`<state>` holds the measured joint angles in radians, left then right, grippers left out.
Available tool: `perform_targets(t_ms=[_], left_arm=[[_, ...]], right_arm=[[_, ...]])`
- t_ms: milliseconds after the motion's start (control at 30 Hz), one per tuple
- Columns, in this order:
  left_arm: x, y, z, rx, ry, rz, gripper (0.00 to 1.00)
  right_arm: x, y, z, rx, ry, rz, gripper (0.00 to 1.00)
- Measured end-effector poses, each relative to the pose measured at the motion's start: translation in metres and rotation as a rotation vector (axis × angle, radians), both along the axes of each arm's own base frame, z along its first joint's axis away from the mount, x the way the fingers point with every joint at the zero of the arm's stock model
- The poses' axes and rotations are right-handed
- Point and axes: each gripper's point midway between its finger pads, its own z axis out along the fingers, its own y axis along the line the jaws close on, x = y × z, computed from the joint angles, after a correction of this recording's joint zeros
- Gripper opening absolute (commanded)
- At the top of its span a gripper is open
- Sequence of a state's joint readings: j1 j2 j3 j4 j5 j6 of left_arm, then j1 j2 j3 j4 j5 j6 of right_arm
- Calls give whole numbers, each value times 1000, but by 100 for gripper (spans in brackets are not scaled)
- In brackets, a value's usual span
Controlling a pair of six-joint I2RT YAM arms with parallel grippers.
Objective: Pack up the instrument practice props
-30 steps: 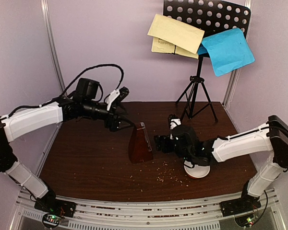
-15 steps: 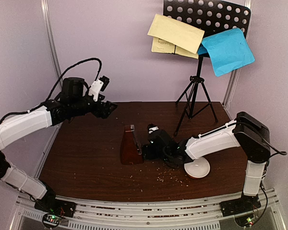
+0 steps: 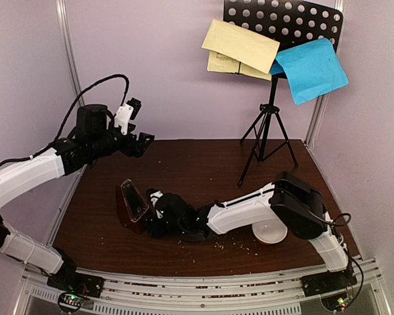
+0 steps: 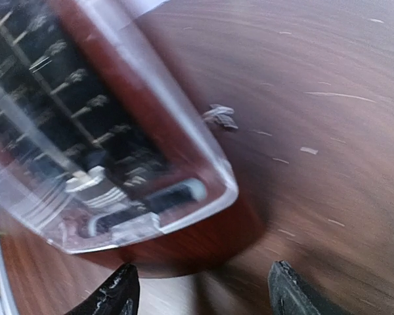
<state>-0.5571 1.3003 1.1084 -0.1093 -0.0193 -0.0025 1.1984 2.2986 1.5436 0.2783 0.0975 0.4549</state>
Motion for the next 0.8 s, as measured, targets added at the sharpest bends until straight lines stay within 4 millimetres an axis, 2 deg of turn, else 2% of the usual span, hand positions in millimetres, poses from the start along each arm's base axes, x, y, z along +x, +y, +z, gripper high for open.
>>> perform_targets(t_ms=[100,200,367,467,567,700,767,800], left_arm=[[0,1,2,-2,-6,6,86],[1,2,1,-1,-5,12,93],[0,4,0,-30,6,11,95],[6,14,1,-68,18,20,95],[16,32,2,-84,23,68,95],[21,51,7,-69,-2,140,95],[18,61,19,-57,-42,176,95],[17,64,23,-53,-56,189,96]], right_arm=[[-4,26,2,45,11,38,68],[-8,45,6,81,16,63,69],[-10,44,11,77,1,70,80],[-13,21,22,37,-27,64,85],[-20,-23,51,0,-67,32,88],[-25,-91,128,54,-142,-67,89],[-24,-128,166,99,-164,-153,89],[-21,-142,176,114,-163,-192,90]])
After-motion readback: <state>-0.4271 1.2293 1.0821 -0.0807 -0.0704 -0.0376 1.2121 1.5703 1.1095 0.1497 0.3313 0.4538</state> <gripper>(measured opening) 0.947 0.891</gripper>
